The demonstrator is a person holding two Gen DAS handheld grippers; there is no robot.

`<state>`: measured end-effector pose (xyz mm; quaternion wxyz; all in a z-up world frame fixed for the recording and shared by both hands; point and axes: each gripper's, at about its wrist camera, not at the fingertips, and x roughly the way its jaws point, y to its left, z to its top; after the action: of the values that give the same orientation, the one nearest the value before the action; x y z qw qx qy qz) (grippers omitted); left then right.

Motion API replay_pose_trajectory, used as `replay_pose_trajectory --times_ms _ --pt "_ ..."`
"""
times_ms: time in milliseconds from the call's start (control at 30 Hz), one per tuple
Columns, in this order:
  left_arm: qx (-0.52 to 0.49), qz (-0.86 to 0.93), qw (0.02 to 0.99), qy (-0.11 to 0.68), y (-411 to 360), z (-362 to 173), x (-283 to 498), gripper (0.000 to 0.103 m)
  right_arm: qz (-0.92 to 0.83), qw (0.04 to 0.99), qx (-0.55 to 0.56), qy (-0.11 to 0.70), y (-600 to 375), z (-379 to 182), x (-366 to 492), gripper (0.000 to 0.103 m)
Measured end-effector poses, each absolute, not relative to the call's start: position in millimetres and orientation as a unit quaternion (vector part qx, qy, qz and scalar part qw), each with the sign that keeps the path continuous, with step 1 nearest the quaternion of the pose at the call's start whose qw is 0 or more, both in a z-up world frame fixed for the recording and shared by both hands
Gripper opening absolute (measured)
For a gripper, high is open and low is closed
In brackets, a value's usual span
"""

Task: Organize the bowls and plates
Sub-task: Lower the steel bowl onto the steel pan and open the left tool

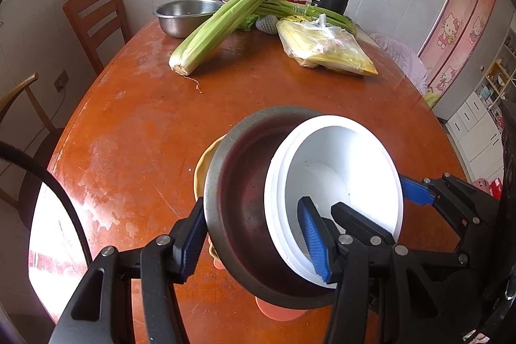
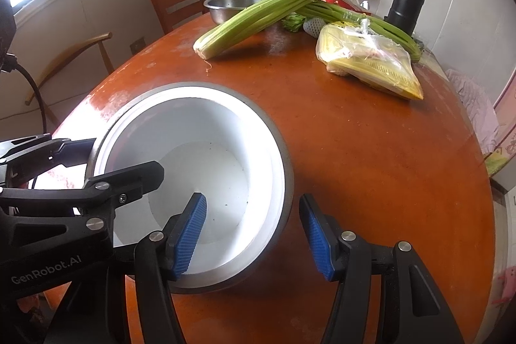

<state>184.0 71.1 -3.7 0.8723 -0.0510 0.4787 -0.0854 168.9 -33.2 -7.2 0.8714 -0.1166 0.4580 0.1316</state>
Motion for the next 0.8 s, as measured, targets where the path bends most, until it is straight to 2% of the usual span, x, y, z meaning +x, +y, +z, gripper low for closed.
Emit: replay_pose_trajectory --times_ms 800 --pt "-0.073 -0.074 0.885 0.453 92 15 174 0.062 0.138 0.883 -0.097 0.437 -39 11 164 0.062"
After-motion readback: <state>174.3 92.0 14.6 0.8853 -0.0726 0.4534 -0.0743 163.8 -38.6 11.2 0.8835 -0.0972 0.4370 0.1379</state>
